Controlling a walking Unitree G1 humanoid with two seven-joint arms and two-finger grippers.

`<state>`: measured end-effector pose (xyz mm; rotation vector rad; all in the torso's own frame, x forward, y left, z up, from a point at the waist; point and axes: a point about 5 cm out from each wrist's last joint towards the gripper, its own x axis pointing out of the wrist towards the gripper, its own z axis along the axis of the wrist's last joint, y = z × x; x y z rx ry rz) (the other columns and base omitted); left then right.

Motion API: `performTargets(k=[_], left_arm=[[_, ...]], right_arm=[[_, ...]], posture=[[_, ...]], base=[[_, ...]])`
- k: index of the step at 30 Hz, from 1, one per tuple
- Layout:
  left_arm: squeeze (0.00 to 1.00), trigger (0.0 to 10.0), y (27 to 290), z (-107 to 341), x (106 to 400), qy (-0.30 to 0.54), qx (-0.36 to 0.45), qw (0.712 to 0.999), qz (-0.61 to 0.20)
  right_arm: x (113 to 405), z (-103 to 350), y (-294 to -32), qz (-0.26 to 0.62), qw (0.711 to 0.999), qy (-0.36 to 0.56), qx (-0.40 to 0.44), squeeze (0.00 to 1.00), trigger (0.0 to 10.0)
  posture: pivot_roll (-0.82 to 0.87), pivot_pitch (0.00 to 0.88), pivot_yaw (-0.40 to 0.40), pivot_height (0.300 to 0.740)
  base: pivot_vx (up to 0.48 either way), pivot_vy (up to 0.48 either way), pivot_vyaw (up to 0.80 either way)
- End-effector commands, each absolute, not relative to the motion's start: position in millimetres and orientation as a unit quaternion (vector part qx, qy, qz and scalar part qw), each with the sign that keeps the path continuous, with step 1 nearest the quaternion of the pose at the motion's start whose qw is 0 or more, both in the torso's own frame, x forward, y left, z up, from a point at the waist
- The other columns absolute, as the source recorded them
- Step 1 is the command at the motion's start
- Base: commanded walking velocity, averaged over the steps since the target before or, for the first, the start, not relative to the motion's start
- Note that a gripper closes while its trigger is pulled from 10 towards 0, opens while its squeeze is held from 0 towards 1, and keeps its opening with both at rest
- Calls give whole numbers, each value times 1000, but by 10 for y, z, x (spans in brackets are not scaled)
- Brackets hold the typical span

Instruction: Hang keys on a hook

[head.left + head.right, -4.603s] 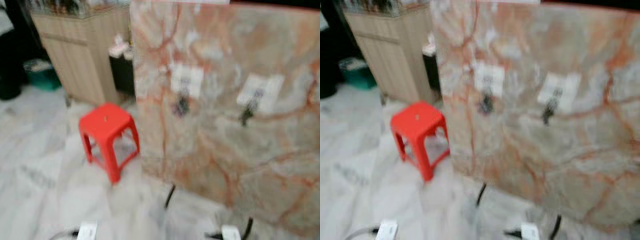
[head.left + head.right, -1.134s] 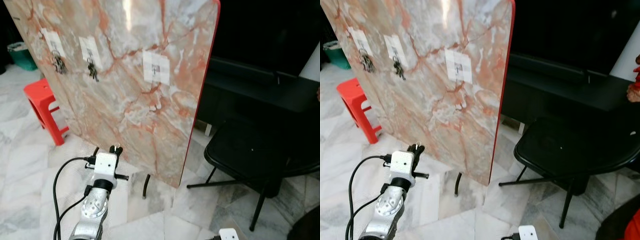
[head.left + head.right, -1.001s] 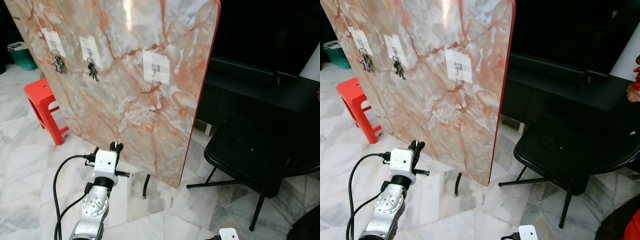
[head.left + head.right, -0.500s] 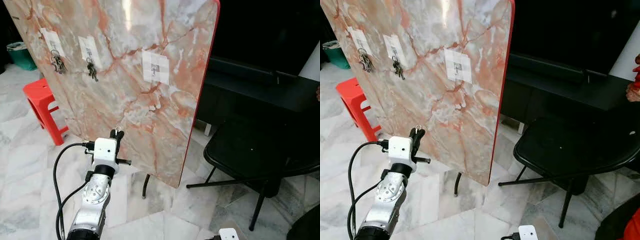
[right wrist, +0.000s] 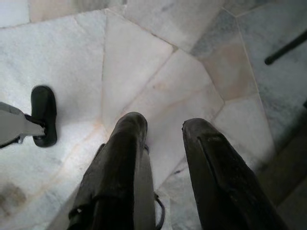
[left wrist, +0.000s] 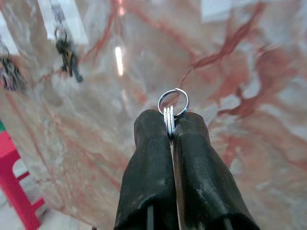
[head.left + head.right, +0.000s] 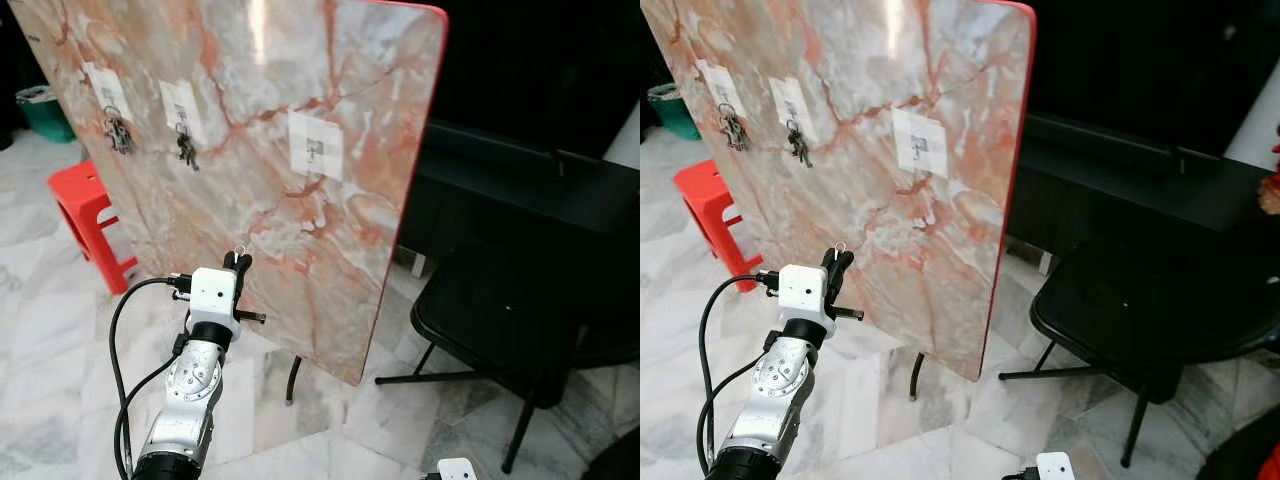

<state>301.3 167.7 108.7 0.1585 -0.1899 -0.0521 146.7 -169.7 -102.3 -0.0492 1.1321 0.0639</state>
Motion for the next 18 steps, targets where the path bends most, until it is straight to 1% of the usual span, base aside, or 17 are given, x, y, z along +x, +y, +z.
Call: performTargets(k=[1, 18], left_arm=[[0, 10000, 1603, 1172, 3037, -111, 71, 991, -37], [0, 10000, 1601, 1209, 3037, -117, 75, 990, -31]], right_arm=[[1396, -1043, -1757, 25, 839, 544, -29, 0, 10000], [1403, -1041, -1759, 26, 839, 543, -30, 0, 10000]], posture=[[5, 0, -27, 740], [8, 0, -29, 740]], base=[[277, 0, 0], [281, 0, 0]])
